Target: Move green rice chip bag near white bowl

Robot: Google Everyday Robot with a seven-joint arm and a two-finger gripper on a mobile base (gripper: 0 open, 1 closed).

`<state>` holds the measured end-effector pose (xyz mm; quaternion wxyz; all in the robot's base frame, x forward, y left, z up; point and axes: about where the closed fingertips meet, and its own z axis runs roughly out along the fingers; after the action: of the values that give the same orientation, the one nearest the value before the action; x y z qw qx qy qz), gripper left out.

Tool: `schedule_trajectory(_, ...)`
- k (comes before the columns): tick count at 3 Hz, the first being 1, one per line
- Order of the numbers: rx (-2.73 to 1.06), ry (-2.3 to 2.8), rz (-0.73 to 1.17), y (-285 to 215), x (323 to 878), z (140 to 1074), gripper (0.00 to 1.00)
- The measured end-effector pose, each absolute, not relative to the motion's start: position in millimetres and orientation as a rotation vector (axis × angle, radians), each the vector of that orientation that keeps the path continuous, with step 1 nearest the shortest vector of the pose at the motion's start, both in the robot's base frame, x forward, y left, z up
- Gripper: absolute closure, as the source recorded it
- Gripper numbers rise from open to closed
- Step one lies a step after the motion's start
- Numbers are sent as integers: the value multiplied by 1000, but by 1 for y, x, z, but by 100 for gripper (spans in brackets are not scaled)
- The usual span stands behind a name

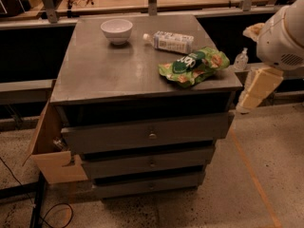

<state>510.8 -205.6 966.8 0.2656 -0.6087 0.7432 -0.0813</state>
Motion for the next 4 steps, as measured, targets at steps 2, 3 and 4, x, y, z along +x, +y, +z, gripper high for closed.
schedule_trajectory(2, -1706, 1767, -268, -182, 633, 953, 0)
schedule_trajectory(3, -1750, 1755, -274, -172, 696, 930, 0)
schedule_trajectory(4, -1763, 1788, -221, -164, 738, 902, 17)
